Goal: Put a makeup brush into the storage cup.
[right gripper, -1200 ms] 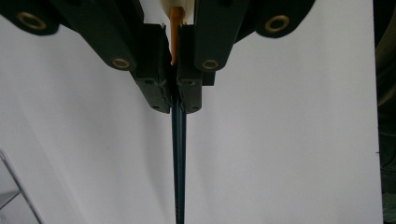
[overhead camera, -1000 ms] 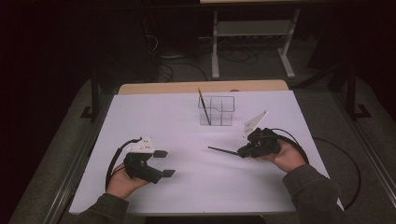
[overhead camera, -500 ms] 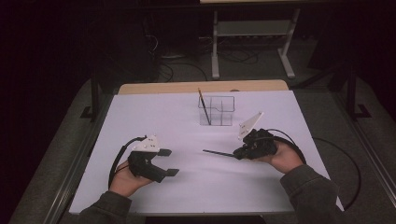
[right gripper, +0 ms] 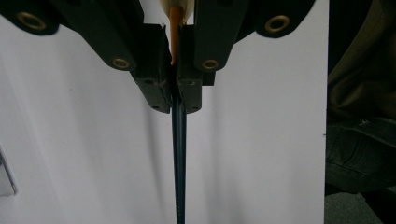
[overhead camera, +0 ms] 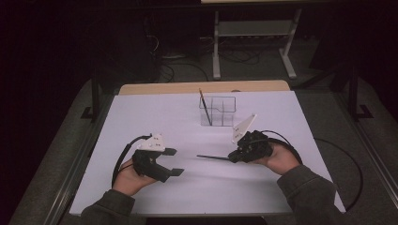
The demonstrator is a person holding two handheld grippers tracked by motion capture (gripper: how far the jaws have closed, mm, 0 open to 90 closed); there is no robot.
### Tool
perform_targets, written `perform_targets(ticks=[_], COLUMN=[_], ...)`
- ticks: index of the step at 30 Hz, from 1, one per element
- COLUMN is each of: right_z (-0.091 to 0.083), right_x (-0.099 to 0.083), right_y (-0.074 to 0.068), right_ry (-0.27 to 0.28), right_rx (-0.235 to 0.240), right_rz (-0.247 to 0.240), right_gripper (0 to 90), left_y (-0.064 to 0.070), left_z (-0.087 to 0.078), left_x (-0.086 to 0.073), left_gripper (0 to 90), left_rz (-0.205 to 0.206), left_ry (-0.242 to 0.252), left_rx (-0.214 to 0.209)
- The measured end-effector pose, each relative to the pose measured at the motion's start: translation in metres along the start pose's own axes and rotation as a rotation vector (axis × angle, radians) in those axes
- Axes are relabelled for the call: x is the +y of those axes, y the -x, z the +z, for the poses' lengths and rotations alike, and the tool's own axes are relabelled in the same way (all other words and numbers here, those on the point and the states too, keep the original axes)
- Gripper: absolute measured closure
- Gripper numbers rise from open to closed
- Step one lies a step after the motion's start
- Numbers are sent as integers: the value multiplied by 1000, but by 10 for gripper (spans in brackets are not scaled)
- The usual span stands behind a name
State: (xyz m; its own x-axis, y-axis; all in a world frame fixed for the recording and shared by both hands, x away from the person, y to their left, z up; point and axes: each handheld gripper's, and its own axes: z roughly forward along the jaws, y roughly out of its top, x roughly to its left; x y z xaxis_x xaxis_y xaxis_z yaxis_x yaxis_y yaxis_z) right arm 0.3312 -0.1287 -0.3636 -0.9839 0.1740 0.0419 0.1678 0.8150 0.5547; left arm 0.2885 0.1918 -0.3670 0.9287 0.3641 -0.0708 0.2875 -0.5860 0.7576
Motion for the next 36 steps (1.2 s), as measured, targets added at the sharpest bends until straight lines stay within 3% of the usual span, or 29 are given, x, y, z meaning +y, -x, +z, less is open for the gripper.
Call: perform_targets(ticks=[19,36], right_z=[8,13], right_x=[24,39], right_y=[-12,-18], right_ry=[-24,-33], right_rx=[52,75], right_rz=[-83,-119], right_gripper=[832,832], left_y=[4,7], left_z=[8,20], left_x=[17,27], left_gripper=[298,360], left_rz=[32,62], left_ry=[-12,-53], left_rx=[-30,-65])
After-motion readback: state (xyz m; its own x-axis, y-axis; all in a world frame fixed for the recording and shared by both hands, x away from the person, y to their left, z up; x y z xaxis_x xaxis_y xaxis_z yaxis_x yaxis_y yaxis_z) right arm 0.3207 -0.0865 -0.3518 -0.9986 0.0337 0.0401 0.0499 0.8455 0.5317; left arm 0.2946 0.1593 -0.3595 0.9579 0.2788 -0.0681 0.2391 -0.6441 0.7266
